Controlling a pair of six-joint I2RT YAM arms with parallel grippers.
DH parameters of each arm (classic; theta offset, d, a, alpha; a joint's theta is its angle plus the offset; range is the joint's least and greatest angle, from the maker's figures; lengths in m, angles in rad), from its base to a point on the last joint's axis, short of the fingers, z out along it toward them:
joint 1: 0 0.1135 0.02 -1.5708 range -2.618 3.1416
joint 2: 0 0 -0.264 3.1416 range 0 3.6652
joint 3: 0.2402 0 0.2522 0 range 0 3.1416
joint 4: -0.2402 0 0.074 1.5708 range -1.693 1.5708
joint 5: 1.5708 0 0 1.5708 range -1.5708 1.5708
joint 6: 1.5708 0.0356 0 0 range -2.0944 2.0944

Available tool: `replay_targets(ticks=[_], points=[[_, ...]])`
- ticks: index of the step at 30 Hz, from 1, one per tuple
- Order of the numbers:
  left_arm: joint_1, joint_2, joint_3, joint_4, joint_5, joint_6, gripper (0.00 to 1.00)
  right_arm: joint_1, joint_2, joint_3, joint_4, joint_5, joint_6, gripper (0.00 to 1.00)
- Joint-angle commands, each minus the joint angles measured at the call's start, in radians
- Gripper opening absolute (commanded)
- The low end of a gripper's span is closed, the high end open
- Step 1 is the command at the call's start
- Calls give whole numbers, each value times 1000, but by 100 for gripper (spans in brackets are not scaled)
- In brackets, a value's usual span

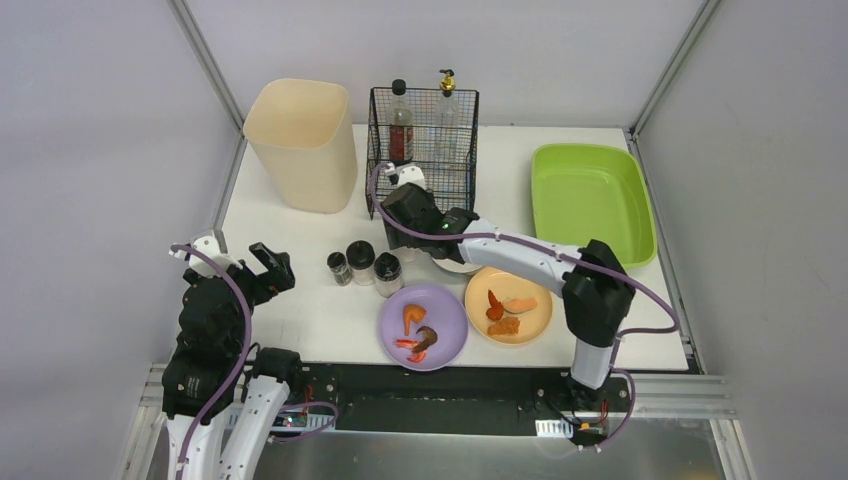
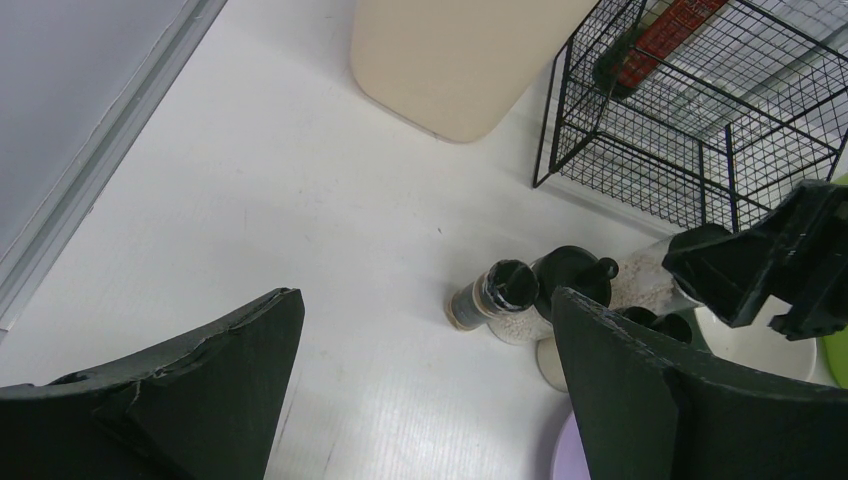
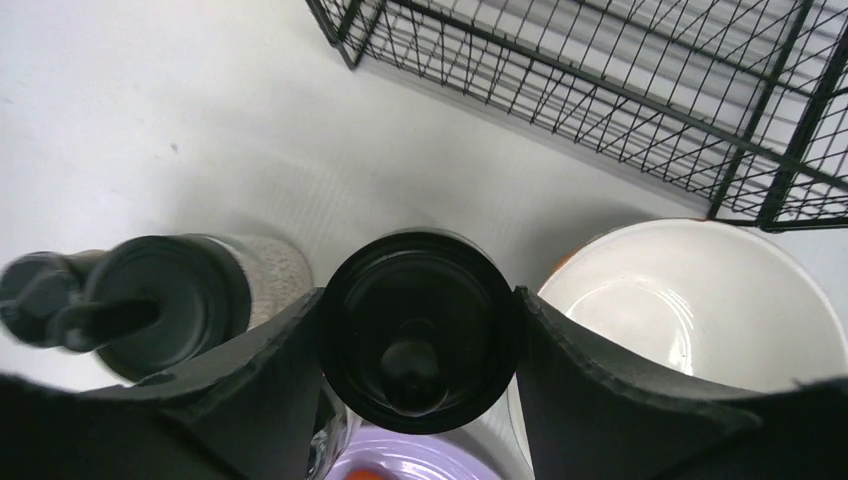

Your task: Clear the kitchen counter

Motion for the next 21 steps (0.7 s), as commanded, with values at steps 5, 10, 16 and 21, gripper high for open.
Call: replay_targets(ticks=[5,10,16,21], points=[[9,16,-1,30,21,12,99,9,-155,99,21,4,-58,28],[9,18,-1,30,24,12,99,2,-172,176,7,26,-111,27],[9,20,-2,30,29,11,99,-50,-180,261,-9,41,-152,26],[9,21,-2,30,33,12,99,-116,-161,336,-19,39,-180,26]])
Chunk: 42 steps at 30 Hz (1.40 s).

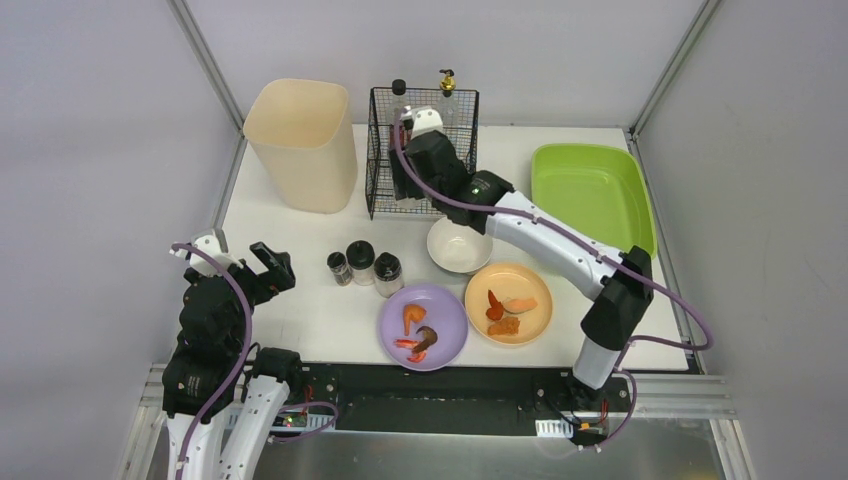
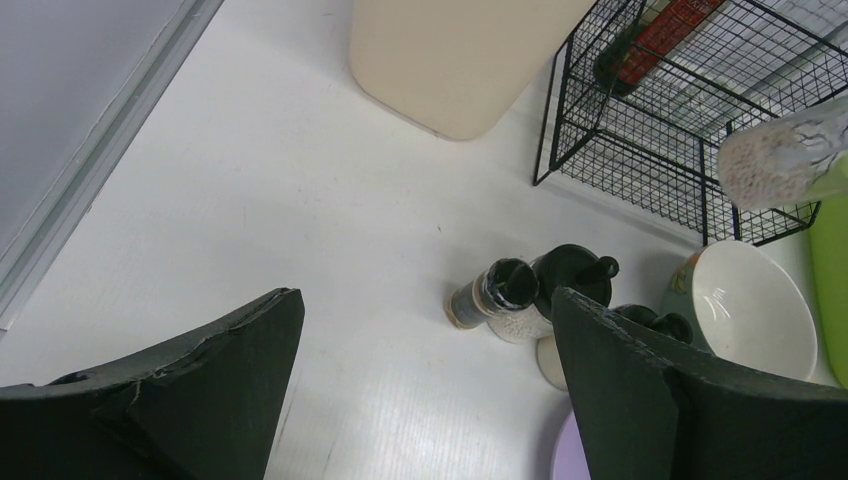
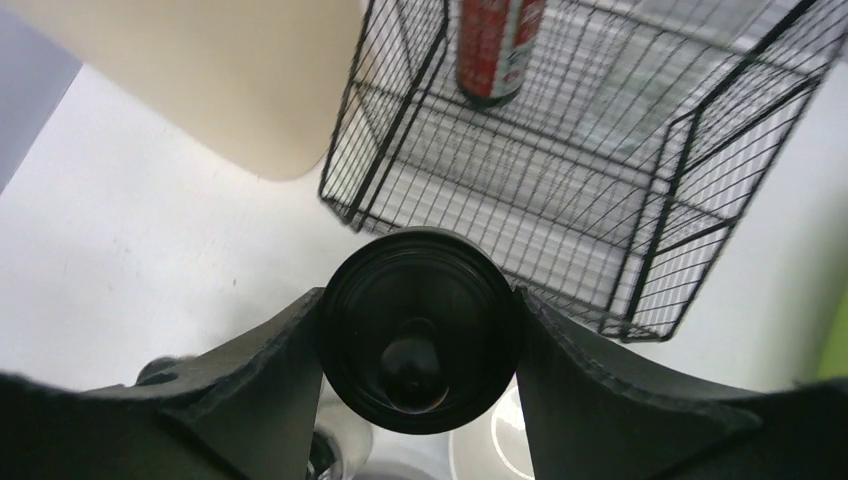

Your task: Clear the kitchen counter

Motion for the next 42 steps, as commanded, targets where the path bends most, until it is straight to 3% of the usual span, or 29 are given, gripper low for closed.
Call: replay_targets(ticks=[1,24,42], points=[[9,17,0,30,31,11,99,-66,-60,118,38,38,-51,25],[9,31,2,30,50,12,99,-254,190,336,103,89,-65,22],[11,31,1,30,48,12,99,-316,266,307,140,66,-32,20]])
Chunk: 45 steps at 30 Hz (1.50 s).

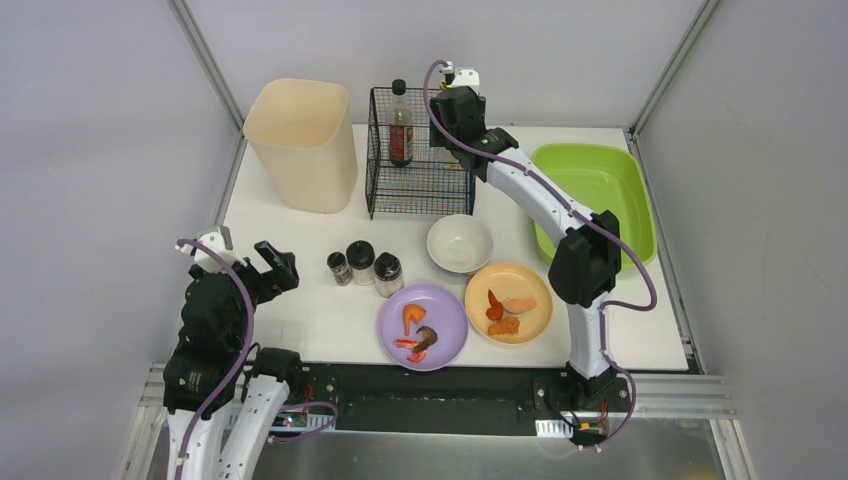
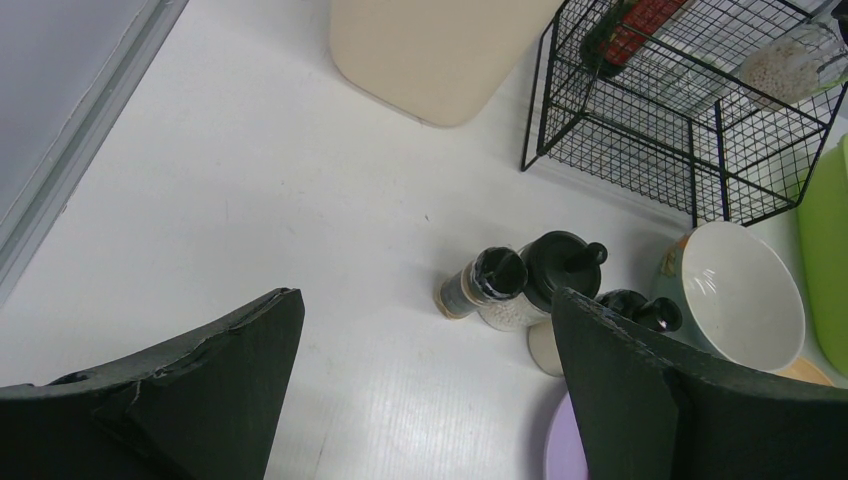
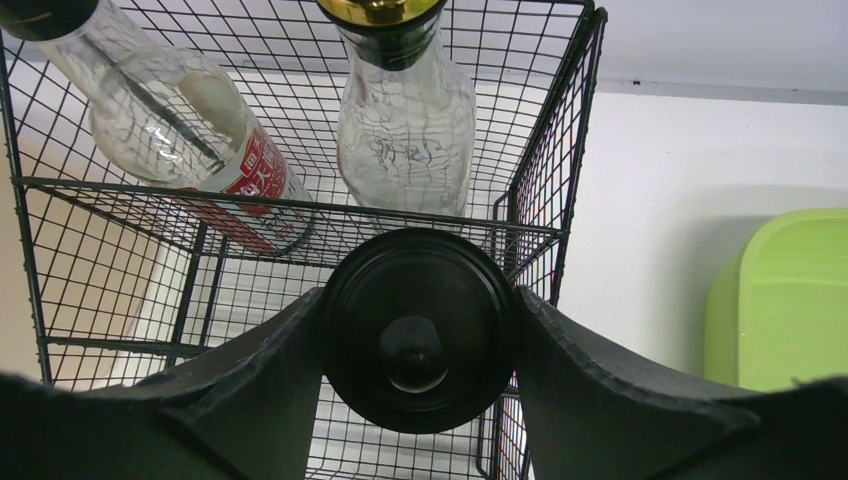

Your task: Clear the kitchen counter

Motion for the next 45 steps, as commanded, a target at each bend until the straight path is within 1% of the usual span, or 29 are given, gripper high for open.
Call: replay_targets(ticks=[1,6,16,25,28,30,33,36,45], points=[[11,13,1,30,4,12,99,-11,-15,17,104,6,21,20],[11,16,1,30,4,12,99,-14,6,-5,112,12,22,21],[11,15,1,30,3,14,99,-19,70,6,93,6,65,23],[11,16,1,30,5,12,99,-25,115,28,64,11,88,29],[11,18,1,30,7,12,99,-26,127,28,59,11,94,35],[11,18,1,30,7,11,99,-26,138,30,54,14,99,44],[11,18,1,30,8,12,99,-25,145,31,49,17,103,53],[11,17,1,30,8,12,99,-26,145,36,42,19,109,63],[11,17,-1,30,5,11,99,-26,104,29,31,16,118,77]])
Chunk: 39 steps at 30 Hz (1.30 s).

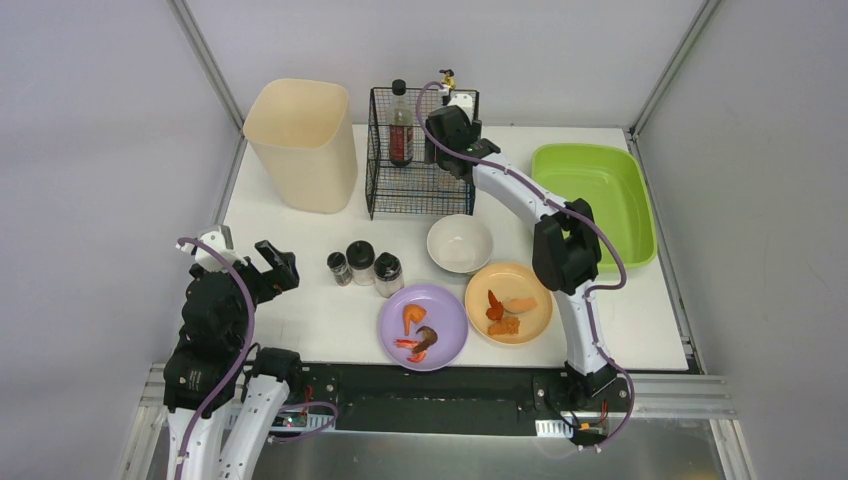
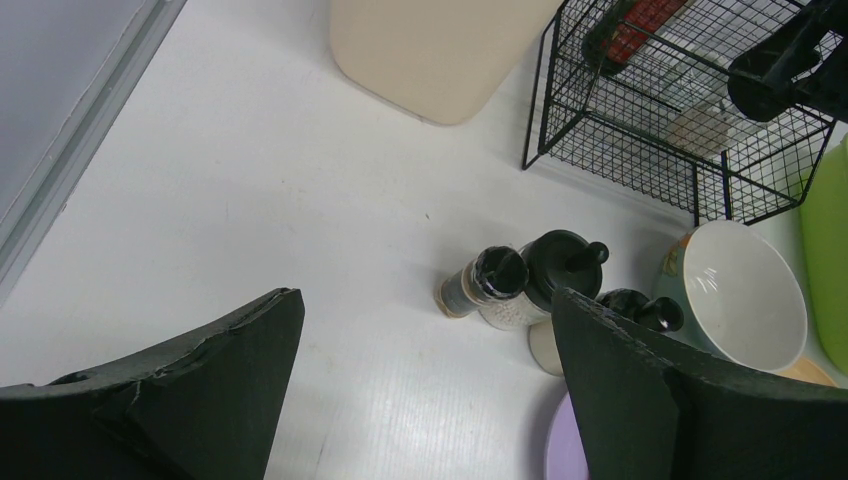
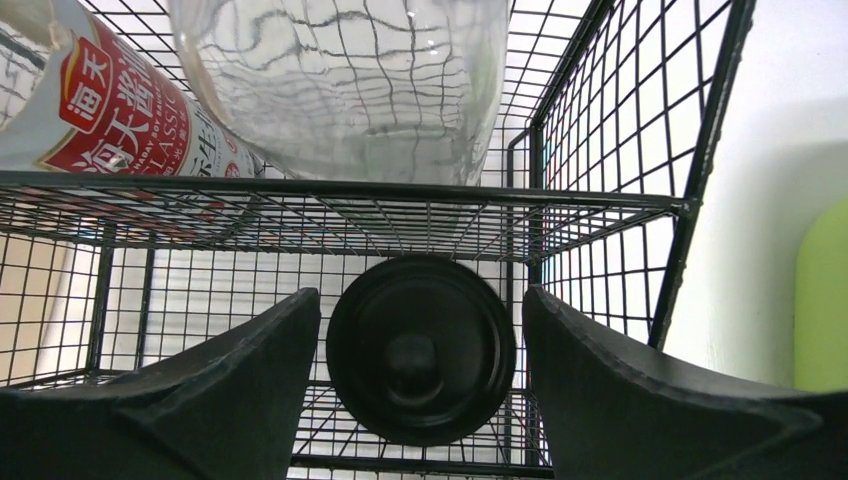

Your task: Clear the kitchen counter

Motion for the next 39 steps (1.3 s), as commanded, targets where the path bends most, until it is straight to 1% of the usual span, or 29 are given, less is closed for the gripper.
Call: replay_targets(ticks=[1,5,13,21,24,28,33,39], points=[[11,10,0,30,4,11,99,-3,-61,38,16,22,16,78],[11,10,-1,29,1,12,99,1,-101,18,7,24,14,80],[10,10,-1,30,-2,14,99,35,-238,-93,46,62,-32,81],[10,3,-1,30,-8,15,99,135,-409,-251,70,92,-106,85],[11,1,-2,30,-10,17,99,182,-468,-322,66,59,-122,86],[11,4,-2,30,-10,16,99,243,-519,-359,11,6,-134,86],[11,10,-3,30,-8,16,99,318,-596,-441,-1,-84,-131,87],[11,11,-3,30,-10,17,99,408,-642,-499,-45,-166,-133,88]])
